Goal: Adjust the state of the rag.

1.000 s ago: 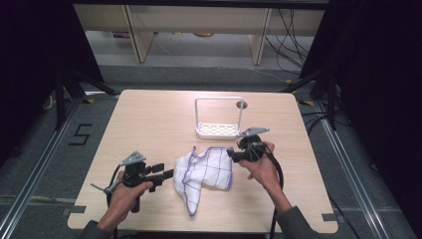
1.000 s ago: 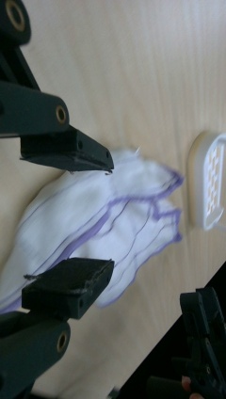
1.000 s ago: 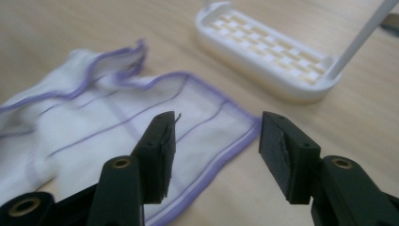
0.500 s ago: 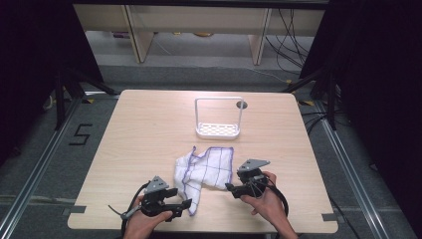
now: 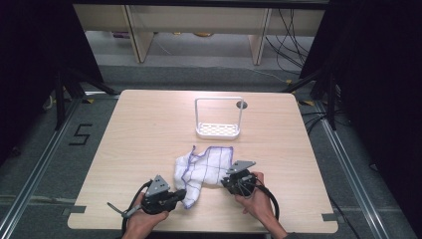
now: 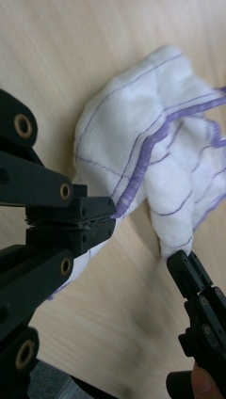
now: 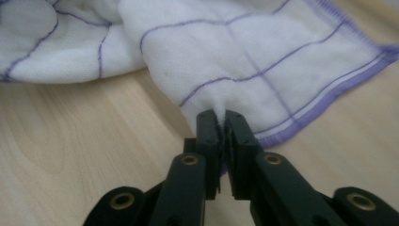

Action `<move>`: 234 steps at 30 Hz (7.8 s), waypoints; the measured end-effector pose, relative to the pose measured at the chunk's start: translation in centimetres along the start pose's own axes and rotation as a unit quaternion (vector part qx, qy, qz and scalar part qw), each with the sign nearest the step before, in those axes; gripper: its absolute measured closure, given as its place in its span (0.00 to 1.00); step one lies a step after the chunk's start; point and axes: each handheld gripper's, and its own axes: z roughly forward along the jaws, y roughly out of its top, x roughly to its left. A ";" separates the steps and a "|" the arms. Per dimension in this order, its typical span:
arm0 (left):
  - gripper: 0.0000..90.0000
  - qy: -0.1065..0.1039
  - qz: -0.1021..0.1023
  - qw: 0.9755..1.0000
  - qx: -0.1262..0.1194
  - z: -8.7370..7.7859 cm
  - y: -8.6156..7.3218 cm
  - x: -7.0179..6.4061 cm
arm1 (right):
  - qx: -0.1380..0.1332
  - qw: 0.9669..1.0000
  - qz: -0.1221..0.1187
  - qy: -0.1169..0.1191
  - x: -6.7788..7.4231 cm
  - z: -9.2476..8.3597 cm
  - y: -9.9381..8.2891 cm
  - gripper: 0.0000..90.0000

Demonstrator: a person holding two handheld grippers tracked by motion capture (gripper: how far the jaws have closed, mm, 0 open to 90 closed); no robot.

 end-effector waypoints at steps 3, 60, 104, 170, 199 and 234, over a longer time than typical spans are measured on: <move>0.98 -0.002 -0.008 1.000 -0.024 -1.8 0.6 0.8 | -0.022 1.000 0.013 0.003 -0.8 -2.8 0.7 0.97; 0.95 -0.039 -0.003 0.999 0.028 -1.4 -1.8 2.2 | 0.033 0.999 0.003 -0.003 1.0 -8.4 -5.2 0.99; 0.50 0.067 0.036 0.995 0.060 10.0 6.4 10.9 | 0.045 0.993 0.097 -0.058 -11.2 -0.6 0.3 0.59; 0.93 -0.003 0.121 0.992 -0.032 0.9 2.8 4.9 | -0.068 0.998 0.015 -0.005 -4.4 -7.9 -1.6 0.98; 0.56 -0.057 0.050 0.997 -0.031 -2.2 -0.7 3.3 | -0.046 0.998 0.042 0.026 -1.2 -9.2 -6.2 0.64; 0.63 -0.024 0.069 0.993 0.091 5.6 2.8 8.4 | 0.026 0.990 0.125 -0.052 -6.6 -2.6 -3.0 0.59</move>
